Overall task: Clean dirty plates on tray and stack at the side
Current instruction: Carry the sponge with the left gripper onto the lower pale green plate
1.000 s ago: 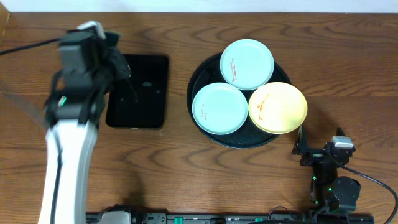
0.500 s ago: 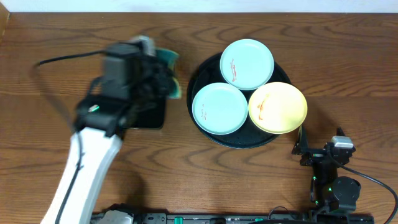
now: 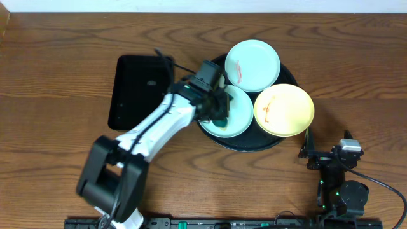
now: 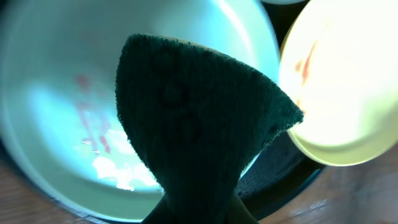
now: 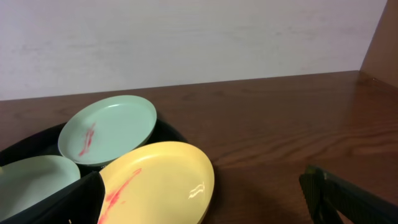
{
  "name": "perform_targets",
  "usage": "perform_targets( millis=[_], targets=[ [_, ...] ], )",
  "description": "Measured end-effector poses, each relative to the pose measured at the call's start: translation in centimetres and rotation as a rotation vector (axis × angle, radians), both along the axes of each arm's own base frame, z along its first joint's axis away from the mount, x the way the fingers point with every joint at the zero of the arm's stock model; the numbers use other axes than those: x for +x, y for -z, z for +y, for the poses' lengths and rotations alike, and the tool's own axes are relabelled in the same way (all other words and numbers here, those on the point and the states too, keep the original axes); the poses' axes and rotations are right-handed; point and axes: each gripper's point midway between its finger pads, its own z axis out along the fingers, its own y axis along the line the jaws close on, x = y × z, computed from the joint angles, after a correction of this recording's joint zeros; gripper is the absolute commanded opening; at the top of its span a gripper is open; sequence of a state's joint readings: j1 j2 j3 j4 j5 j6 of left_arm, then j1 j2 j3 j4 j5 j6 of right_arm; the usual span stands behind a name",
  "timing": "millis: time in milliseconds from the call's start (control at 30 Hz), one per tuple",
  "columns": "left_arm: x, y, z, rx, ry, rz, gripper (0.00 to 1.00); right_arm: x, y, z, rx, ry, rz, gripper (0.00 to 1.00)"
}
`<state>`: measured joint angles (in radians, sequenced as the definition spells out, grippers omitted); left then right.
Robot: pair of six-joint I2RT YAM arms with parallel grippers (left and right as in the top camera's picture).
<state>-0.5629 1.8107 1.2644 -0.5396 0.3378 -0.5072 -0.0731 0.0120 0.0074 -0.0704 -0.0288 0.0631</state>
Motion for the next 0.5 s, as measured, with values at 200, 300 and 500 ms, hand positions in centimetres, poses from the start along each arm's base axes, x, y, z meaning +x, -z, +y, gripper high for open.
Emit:
perform_targets(
  millis=[200,300,500],
  targets=[
    [-0.4,1.5,-0.8,0.074,-0.045,-0.010,0.13,0.0,0.0,0.0,0.000,0.000,0.000,0.99],
    [0.5,1.2,-1.3,0.086,-0.074,-0.071,0.17,0.0,0.0,0.0,0.000,0.000,0.000,0.99],
    [2.0,0.6,-1.6,0.078,-0.115,-0.139,0.21,0.0,0.0,0.0,0.000,0.000,0.000,0.99]
  ],
)
